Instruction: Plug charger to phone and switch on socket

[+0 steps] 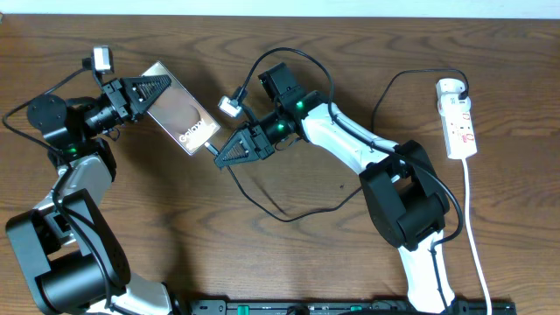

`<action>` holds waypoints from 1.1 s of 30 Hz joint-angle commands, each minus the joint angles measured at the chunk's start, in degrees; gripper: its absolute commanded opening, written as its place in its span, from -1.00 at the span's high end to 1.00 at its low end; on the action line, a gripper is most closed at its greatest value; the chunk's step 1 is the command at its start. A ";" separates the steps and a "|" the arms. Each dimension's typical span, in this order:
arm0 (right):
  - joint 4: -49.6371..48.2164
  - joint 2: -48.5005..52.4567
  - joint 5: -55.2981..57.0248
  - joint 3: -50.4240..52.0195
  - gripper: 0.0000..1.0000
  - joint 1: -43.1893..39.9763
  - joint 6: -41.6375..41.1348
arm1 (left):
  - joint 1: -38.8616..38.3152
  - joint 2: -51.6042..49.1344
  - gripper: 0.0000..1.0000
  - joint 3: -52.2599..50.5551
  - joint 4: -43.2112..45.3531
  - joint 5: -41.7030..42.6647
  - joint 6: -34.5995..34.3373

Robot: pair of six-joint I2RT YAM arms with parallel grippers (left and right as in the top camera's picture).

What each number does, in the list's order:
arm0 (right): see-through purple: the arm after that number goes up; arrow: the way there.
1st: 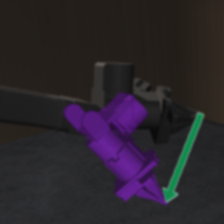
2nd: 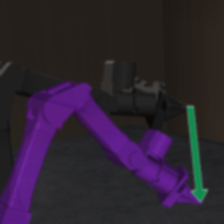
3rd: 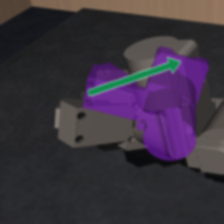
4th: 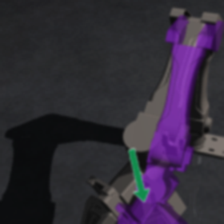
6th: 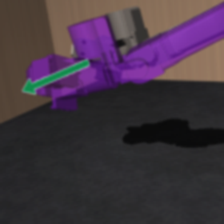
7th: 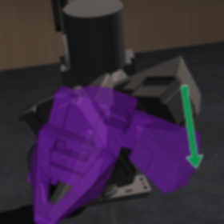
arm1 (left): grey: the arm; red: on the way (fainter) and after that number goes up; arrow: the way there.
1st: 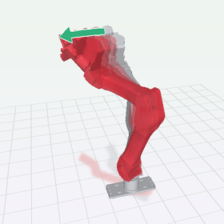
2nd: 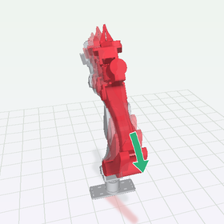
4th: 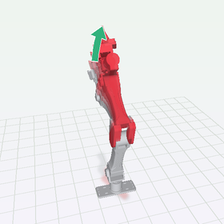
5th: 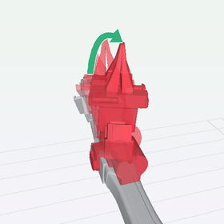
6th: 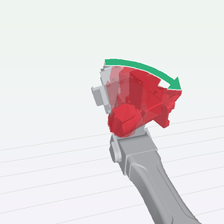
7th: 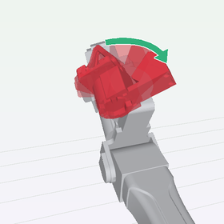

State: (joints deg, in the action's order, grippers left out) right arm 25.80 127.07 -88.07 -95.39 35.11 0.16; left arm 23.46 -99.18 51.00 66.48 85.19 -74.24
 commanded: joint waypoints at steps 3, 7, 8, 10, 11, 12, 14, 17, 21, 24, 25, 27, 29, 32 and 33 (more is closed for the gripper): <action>-3.39 -0.46 -1.36 -0.26 0.98 -1.09 -4.61 | -0.57 0.90 0.86 0.55 0.55 1.29 1.20; -6.12 -0.46 -1.36 -0.26 0.98 -1.33 -8.46 | -0.57 0.90 0.85 0.55 0.57 0.13 1.18; -6.36 -0.46 -1.36 -0.26 0.98 -1.33 -8.52 | -0.57 0.90 0.85 0.55 0.68 -0.15 1.18; -6.34 -0.46 -1.36 -0.26 0.98 -1.33 -8.55 | -0.57 0.90 0.86 0.55 0.74 -0.44 1.18; -6.36 -0.46 -1.36 -0.26 0.98 -1.33 -8.74 | -0.57 0.90 0.85 0.55 0.74 -0.55 1.16; -6.38 -0.46 -1.36 -0.26 0.98 -1.33 -8.96 | -0.57 0.90 0.86 0.55 0.74 -0.66 1.16; -6.54 -0.46 -1.36 -0.26 0.98 -1.33 -8.96 | -0.57 0.90 0.85 0.55 0.74 -1.05 1.16; -7.19 -0.46 -1.36 -0.26 0.98 -1.33 -9.40 | -0.57 0.90 0.86 0.55 0.72 -1.95 1.09; -7.43 -0.46 -1.33 -0.26 0.98 -1.40 -9.40 | -0.57 0.90 0.86 0.55 0.72 -2.08 -0.35; -7.50 -0.46 -1.20 -0.26 0.98 -1.55 -9.38 | -0.57 0.90 0.85 0.55 0.72 -2.05 -1.36; -7.65 -0.46 -1.20 -0.26 0.98 -1.60 -9.38 | -0.57 0.90 0.85 0.55 0.72 -2.05 -1.77; -7.85 -0.46 -1.20 -0.26 0.98 -1.77 -9.40 | -0.57 0.90 0.86 0.55 0.72 -1.86 -2.40; -8.13 -0.46 -1.20 -0.26 0.98 -1.92 -9.57 | -0.57 0.90 0.85 0.55 0.72 -1.66 -2.40; -8.26 -0.46 -1.22 -0.26 0.98 -2.21 -9.64 | -0.57 0.90 0.86 0.55 0.72 -1.70 -2.43; -8.26 -0.46 -1.22 -0.26 0.98 -2.29 -9.62 | -0.57 0.90 0.86 0.55 0.72 -1.70 -2.54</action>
State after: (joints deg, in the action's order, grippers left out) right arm 18.09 127.07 -88.40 -95.07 33.89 -8.80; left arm 23.46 -99.18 51.00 66.52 81.52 -75.24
